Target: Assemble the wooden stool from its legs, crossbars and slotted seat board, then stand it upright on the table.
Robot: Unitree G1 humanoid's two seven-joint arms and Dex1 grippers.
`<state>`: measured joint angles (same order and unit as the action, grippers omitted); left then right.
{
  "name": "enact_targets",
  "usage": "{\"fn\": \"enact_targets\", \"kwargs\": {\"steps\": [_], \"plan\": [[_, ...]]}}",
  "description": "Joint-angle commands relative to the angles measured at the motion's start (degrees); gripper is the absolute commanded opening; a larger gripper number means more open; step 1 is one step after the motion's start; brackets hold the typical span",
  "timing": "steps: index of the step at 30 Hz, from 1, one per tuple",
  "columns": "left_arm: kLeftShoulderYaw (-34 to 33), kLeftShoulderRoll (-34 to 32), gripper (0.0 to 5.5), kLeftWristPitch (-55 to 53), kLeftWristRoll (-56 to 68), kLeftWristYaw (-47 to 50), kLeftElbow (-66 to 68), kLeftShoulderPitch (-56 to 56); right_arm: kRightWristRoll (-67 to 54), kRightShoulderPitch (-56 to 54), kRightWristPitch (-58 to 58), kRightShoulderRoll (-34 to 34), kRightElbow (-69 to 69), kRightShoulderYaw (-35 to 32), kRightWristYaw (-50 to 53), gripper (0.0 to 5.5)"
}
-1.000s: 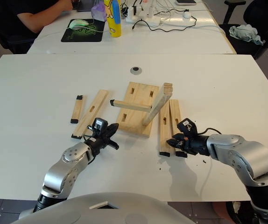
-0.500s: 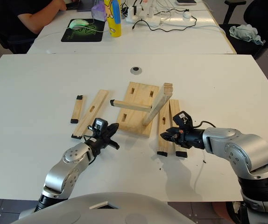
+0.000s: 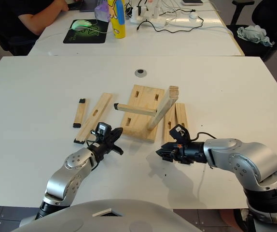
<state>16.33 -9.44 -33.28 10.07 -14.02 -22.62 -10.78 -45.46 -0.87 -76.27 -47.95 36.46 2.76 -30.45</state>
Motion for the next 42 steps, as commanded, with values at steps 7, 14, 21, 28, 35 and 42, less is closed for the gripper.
{"fn": "enact_targets", "kwargs": {"steps": [7, 14, 21, 28, 35, 42], "plan": [[-0.10, -0.03, 0.00, -1.89, -0.37, 0.40, 1.32, -1.15, 11.72, 1.84, 12.53, -10.11, -2.96, 7.04, -5.61, 1.76], [0.11, 0.30, 0.00, -1.58, -0.38, 0.78, 1.39, -1.74, 11.30, 0.43, 13.43, -8.63, -5.20, 4.42, -8.38, 1.76], [0.03, 0.25, 0.00, -1.56, -0.36, 0.50, 1.61, -1.67, 5.77, -3.02, 3.25, 2.01, -4.67, -3.39, -0.92, 1.76], [-0.12, -0.45, 0.00, -2.09, -0.24, -0.33, 1.55, -0.93, 7.34, -4.94, -7.96, 14.81, -4.35, -11.82, 11.13, 1.99], [0.10, -0.18, 0.00, -2.13, -0.29, -0.35, 1.82, -0.68, 6.00, -6.50, -16.21, 22.54, -1.49, -18.69, 17.28, 3.02], [0.24, 0.21, 0.00, -2.44, -0.27, -0.30, 2.16, 0.18, 3.78, -5.83, -16.22, 25.62, -1.58, -17.65, 23.47, 4.12]]}}
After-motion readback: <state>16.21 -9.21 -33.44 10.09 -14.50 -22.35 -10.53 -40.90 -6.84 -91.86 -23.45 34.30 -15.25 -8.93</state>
